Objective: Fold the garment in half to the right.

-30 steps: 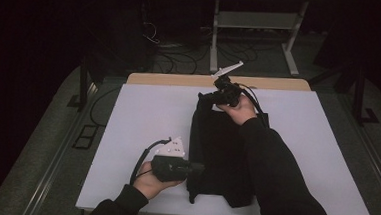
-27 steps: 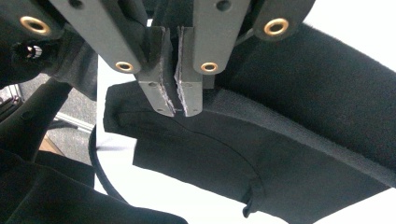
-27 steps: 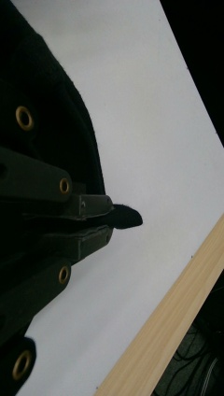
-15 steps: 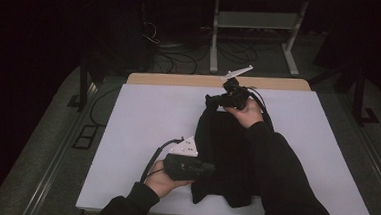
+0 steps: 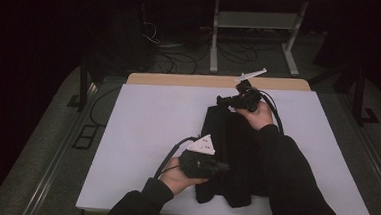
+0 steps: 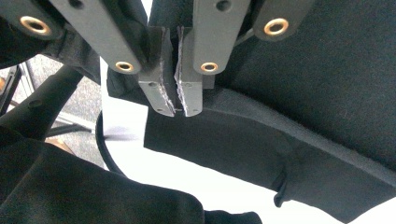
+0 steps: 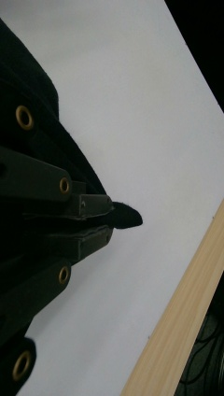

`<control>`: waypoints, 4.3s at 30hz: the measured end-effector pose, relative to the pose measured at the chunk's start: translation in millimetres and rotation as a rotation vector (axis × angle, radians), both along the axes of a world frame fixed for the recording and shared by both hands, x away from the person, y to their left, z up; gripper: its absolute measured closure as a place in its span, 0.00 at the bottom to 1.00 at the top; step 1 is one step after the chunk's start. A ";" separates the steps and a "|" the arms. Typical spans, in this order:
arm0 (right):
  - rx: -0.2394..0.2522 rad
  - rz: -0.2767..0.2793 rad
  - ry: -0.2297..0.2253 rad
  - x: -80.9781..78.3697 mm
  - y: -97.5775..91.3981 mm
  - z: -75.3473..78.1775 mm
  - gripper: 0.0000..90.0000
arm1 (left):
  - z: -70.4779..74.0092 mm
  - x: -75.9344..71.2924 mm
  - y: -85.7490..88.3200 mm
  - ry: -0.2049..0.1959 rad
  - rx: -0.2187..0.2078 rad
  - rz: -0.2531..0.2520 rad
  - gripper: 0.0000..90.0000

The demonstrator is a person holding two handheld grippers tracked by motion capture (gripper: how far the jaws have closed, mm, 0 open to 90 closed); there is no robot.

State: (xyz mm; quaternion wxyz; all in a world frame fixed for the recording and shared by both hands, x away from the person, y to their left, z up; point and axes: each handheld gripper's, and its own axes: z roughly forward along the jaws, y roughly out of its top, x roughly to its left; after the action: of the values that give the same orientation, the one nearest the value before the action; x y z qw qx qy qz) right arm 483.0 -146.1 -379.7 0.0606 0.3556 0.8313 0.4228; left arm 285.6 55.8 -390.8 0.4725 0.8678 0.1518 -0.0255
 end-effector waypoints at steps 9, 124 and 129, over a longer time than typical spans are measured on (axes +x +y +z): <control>0.030 -0.035 0.002 -0.2 -22.5 0.7 0.92 | 1.2 2.9 -18.7 0.002 0.010 -0.018 0.93; 0.157 -0.376 0.022 -63.5 -203.8 -30.9 0.40 | -16.4 12.7 -162.5 0.008 0.116 -0.131 0.88; 0.178 -0.381 -0.011 -71.7 -205.6 -26.1 0.29 | -8.5 13.7 -152.9 -0.015 0.079 -0.118 0.71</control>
State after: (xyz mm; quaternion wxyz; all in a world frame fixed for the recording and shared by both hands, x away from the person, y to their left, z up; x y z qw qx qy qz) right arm 411.3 -351.6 -405.8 0.1121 0.5080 0.7082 0.4773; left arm 299.3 -97.1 -399.3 0.4365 0.8934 0.0979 -0.0409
